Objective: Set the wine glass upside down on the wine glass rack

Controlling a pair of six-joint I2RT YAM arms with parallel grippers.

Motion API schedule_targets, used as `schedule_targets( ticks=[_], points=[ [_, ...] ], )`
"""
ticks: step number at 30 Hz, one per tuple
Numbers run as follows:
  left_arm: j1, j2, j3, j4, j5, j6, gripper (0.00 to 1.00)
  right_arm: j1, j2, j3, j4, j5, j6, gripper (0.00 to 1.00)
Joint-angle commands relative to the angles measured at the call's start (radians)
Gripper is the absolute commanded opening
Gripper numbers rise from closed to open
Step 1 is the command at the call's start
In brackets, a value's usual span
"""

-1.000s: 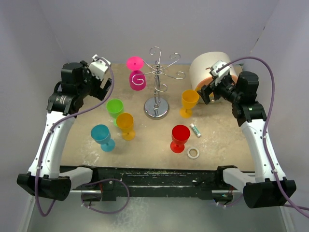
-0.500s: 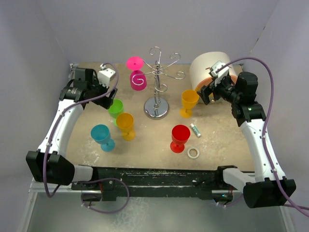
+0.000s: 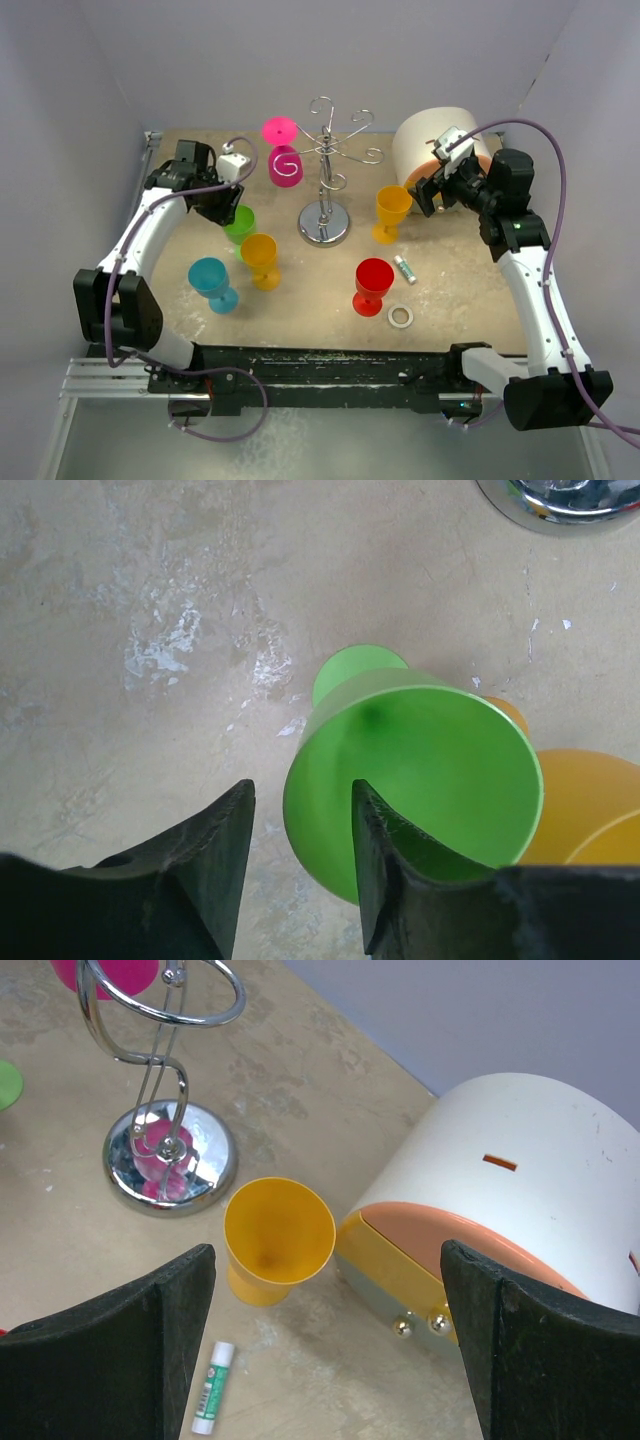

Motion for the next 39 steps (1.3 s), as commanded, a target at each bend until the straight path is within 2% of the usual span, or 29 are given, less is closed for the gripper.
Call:
schedule_targets(
  ticks=[1,9,14,17,27,31,39],
  points=[
    [0.007,0.018,0.042,0.008,0.033,0.016,0.43,-0.004,-0.001,-0.002,0.046,0.012,-0.012,0.96],
    [0.006,0.043,0.083,-0.004,0.015,0.040,0.17,-0.004,0.007,-0.002,0.046,0.010,-0.013,0.96],
    [0.006,0.051,0.153,-0.037,-0.061,0.086,0.03,-0.003,0.011,0.000,0.044,0.013,-0.014,0.96],
    [0.006,0.045,0.213,-0.067,-0.102,0.110,0.00,-0.004,0.011,0.003,0.040,0.022,-0.013,0.96],
    [0.006,-0.040,0.416,-0.136,-0.190,0.157,0.00,-0.003,0.017,0.065,0.000,0.060,-0.013,0.97],
    [0.006,-0.075,0.518,-0.125,-0.188,0.150,0.00,-0.003,0.055,0.162,-0.108,0.050,-0.036,0.98],
    [0.004,-0.108,0.694,0.003,-0.148,0.110,0.00,-0.004,0.142,0.373,-0.293,0.058,-0.060,0.99]
  ],
)
